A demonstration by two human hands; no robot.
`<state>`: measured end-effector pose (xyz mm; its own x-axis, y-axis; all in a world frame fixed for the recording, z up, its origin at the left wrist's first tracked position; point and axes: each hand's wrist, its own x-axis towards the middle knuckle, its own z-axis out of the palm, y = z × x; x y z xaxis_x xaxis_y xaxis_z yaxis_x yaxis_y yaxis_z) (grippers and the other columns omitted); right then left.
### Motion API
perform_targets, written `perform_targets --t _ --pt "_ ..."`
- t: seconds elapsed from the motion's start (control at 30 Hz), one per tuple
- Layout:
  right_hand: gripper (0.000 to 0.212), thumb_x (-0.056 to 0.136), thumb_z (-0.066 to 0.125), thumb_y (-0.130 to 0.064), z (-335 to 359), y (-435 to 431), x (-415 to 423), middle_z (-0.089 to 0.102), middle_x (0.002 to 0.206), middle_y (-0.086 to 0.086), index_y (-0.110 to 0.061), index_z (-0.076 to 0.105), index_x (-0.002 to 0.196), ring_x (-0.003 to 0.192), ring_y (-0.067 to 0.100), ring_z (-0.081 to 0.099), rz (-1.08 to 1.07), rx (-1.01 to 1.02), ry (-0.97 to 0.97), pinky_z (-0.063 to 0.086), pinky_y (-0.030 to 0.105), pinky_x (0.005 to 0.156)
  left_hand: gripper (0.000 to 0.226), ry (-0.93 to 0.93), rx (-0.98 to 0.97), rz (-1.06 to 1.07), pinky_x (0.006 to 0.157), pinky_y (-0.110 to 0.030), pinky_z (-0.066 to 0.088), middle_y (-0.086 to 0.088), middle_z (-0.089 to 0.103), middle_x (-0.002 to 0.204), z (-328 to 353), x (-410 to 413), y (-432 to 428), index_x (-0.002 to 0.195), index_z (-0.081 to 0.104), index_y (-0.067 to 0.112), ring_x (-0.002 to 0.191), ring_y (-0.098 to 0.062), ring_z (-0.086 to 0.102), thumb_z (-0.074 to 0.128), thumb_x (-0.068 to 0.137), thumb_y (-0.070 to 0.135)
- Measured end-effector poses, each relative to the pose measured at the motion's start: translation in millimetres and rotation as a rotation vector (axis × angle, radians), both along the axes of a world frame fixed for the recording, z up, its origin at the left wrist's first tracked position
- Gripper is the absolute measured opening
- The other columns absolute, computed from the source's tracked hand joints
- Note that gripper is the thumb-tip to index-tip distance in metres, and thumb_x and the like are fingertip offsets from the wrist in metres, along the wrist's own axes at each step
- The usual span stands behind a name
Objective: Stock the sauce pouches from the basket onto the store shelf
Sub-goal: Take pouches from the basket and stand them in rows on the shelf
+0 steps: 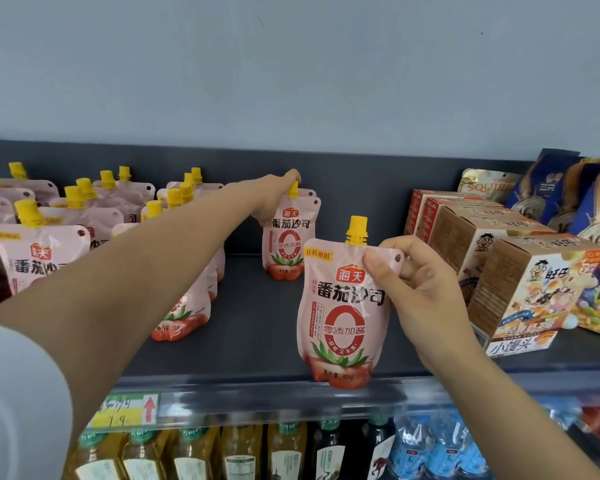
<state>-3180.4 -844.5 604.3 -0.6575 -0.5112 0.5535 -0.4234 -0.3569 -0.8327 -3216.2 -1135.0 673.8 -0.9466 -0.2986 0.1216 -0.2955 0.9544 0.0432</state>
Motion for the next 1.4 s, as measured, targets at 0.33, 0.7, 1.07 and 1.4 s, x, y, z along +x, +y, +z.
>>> perform_targets --t 0.33,0.7,1.07,1.4 --pt "0.020 0.079 0.065 -0.034 -1.0 1.1 -0.2 0.075 0.080 0.002 -0.018 0.061 0.090 0.074 0.016 0.073 0.010 0.018 -0.024 0.055 0.023 0.058 0.100 0.008 -0.048 -0.018 0.070 -0.033 0.047 -0.012 0.057 0.115 -1.2 3.4 1.6 0.140 0.011 0.027 0.090 -0.023 0.055 0.075 0.070 -0.003" --pt "0.007 0.089 0.063 -0.019 4.7 -9.6 -0.9 0.074 0.084 0.004 -0.014 0.058 0.091 0.076 0.017 0.073 -0.064 0.002 -0.058 0.057 0.027 0.059 0.067 0.484 0.320 -0.255 0.085 -0.027 0.044 -0.003 0.050 0.131 24.2 55.2 45.7 0.133 0.040 0.025 0.113 -0.016 0.052 0.068 0.075 0.007" --pt "0.009 0.090 0.064 -0.015 27.0 -45.7 -19.4 0.070 0.087 0.006 -0.021 0.058 0.087 0.075 0.013 0.072 -0.114 -0.012 -0.020 0.057 0.023 0.058 0.021 0.211 0.743 -0.459 0.090 -0.032 0.051 -0.003 0.072 0.103 19.0 109.1 67.4 0.105 0.069 0.013 0.100 -0.021 0.067 0.069 0.084 0.016" --pt "0.012 0.091 0.063 -0.016 21.3 -91.0 -49.5 0.069 0.083 0.006 -0.016 0.054 0.082 0.066 0.006 0.070 -0.121 0.154 0.074 0.051 0.017 0.049 0.003 0.290 0.332 -0.171 0.081 -0.034 0.054 0.010 0.070 0.078 4.4 97.7 44.7 0.085 0.067 0.021 0.078 -0.008 0.067 0.070 0.084 0.022"
